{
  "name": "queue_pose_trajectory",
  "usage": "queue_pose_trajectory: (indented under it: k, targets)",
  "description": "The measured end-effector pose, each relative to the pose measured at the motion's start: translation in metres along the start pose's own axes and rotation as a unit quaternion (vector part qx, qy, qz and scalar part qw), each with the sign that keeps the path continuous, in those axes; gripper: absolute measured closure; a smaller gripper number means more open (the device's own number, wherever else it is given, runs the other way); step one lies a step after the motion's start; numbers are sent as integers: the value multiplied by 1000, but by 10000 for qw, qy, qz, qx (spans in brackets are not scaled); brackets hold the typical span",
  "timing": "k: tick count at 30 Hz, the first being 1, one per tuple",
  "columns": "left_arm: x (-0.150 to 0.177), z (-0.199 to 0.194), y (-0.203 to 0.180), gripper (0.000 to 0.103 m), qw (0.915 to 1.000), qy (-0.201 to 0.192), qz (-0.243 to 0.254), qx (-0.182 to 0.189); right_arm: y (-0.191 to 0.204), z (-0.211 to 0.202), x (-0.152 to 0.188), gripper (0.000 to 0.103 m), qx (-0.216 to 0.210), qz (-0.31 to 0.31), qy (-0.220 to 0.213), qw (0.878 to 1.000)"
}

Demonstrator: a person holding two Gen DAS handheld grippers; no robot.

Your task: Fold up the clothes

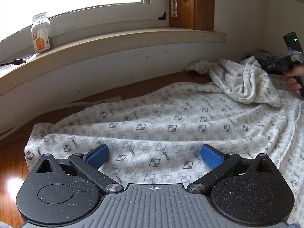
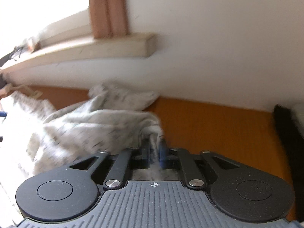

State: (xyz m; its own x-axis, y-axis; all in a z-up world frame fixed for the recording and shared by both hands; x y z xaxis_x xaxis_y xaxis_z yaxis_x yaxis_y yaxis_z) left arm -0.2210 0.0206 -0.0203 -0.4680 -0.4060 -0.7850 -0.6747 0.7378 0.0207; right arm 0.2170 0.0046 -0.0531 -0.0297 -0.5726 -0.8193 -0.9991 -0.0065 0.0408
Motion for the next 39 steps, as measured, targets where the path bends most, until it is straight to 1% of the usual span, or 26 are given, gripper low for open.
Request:
queue_pose_trajectory:
  k: [1,2,5,6,7,8,9,11,13,15,16,19,21,22,23,24,25,26,27,29,31,32,33,34,36,39]
  targets:
    - [0,0,0,0,10000,-12,-5,-13,-3,-6,-4,94,281,35,-257,9993]
    - [1,0,1,0,10000,-26,-14,-41,-5,-10,-6,94,559,62,-415,9976]
    - [1,2,2,0,10000,-5,-16,-57,-9,-12,-11,93,1201,145,-605,9908]
    - [1,2,1,0,10000,9,-7,-65,-9,-8,-10,86,1217,158,-448,9914]
    - [1,3,1,0,10000,23,3,-73,-8,0,-6,85,1084,159,-125,9939]
    - [2,4,0,0,10000,44,26,-73,-5,3,-3,79,1048,101,27,9944]
    - [2,5,0,0,9999,65,49,-73,-1,2,-1,65,1086,-1,51,9941]
    - [4,4,1,0,9999,55,74,-74,2,-6,2,53,1144,62,-29,9934]
    - [4,3,2,0,9999,5,57,-86,3,-17,5,49,1161,200,-123,9930]
    - [2,0,4,0,9998,-140,70,-91,3,-29,12,39,1086,340,-168,9934]
    - [0,-1,5,0,9996,-239,93,-90,5,-32,16,36,1045,348,-154,9938]
    - [-18,-1,18,0,9985,-376,276,-291,15,-39,33,34,944,152,-63,9954]
    - [-32,6,31,5,9967,-369,521,-498,18,-42,40,31,925,84,-57,9957]
    - [-36,14,40,14,9960,-216,546,-672,19,-43,42,30,920,60,-58,9957]
    - [-41,22,50,31,9948,-64,567,-841,21,-44,45,29,915,36,-60,9958]
    - [-43,29,60,37,9948,72,492,-887,21,-44,47,28,905,36,-58,9959]
    - [-42,34,67,43,9959,188,407,-785,22,-43,50,28,891,54,-55,9960]
    - [-40,39,74,42,9967,299,323,-682,22,-43,51,28,864,70,-48,9962]
    - [-39,39,80,42,9979,244,251,-552,22,-44,51,27,816,76,-63,9966]
    - [-36,37,91,42,9986,270,-39,-454,25,-43,52,23,700,50,-78,9975]
    - [-35,35,101,43,9982,330,-233,-441,30,-40,52,22,576,-42,7,9983]
    - [-33,33,105,43,9976,314,-210,-585,33,-39,52,22,518,-103,19,9986]
    - [-33,31,106,43,9962,283,-140,-810,37,-39,52,22,460,-165,30,9988]
    - [-31,28,111,43,9952,277,-162,-929,40,-39,52,22,369,-200,27,9991]
    - [-24,21,123,43,9938,250,-325,-1030,47,-41,52,20,172,-227,9,9996]
    - [-17,11,130,42,9930,164,-429,-1091,52,-42,52,20,223,-287,-3,9993]
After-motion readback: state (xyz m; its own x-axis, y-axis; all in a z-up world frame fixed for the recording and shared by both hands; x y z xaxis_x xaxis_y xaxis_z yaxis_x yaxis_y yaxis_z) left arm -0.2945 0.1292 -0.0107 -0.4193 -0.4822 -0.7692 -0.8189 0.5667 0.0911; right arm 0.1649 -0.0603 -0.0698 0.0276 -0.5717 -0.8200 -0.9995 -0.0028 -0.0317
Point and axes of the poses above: each gripper's, at about its wrist camera, not at the fingertips, and z roughly the way its jaws point, y to its left, x to its underside, the point moved 4 cm from there along z, roughly the way its jaws point, and after that the axes turned 1 degree about -z, right-handed, at the moved point
